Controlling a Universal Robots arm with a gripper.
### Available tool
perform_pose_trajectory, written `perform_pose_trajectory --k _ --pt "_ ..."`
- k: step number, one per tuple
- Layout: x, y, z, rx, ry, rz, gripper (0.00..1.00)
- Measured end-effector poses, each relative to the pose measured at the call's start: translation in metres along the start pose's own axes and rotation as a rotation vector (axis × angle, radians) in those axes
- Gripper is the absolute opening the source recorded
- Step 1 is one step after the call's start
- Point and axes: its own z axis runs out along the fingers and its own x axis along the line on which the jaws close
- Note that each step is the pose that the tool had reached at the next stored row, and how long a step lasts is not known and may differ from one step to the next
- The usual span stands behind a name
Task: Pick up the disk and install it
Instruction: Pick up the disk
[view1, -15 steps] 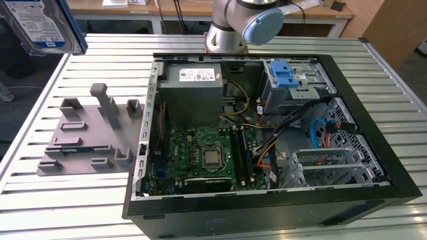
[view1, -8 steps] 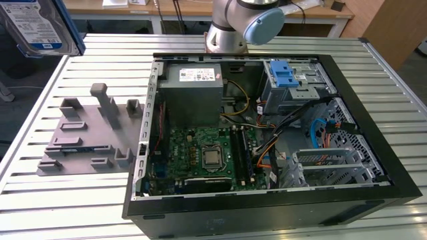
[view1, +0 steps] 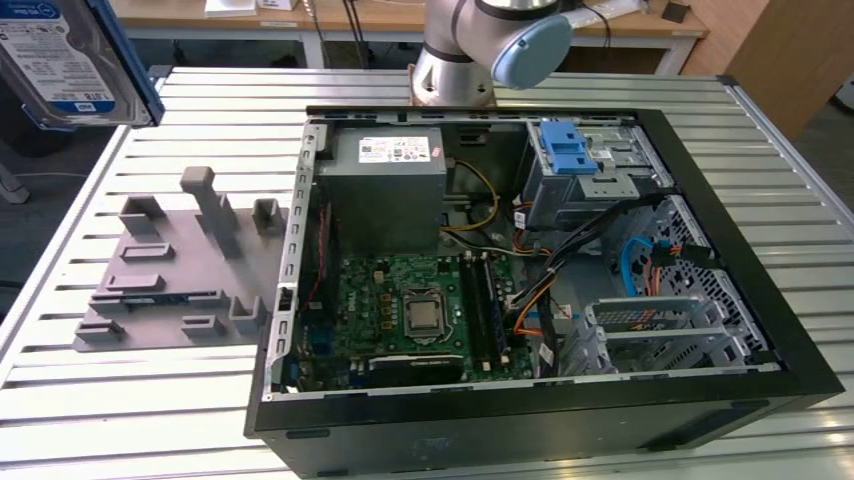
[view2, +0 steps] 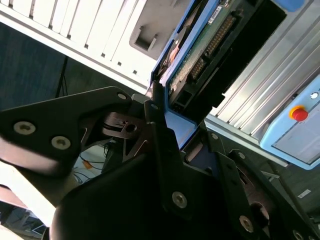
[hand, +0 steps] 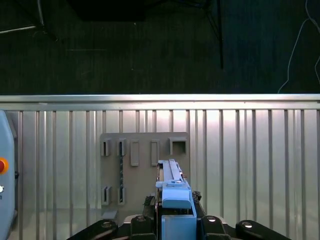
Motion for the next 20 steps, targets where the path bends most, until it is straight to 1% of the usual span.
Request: perform_pose_trajectory --k 4,11,14,16,20 --pt "0.004 -0.0042 0.0 -0.0001 0.0012 0.0 0.36" --pt "0.0083 -0.0184 -0.0001 -0.0009 0.0012 0.0 0.36" --pt "0.0103 -0.0229 -0.0001 -0.0009 0.0012 0.0 0.36" --pt "0.0132 -0.0243 -0.0002 -0.0011 0.0013 0.0 0.36" --pt "0.0212 -0.026 -0.0002 -0.0011 0.0012 0.0 0.36"
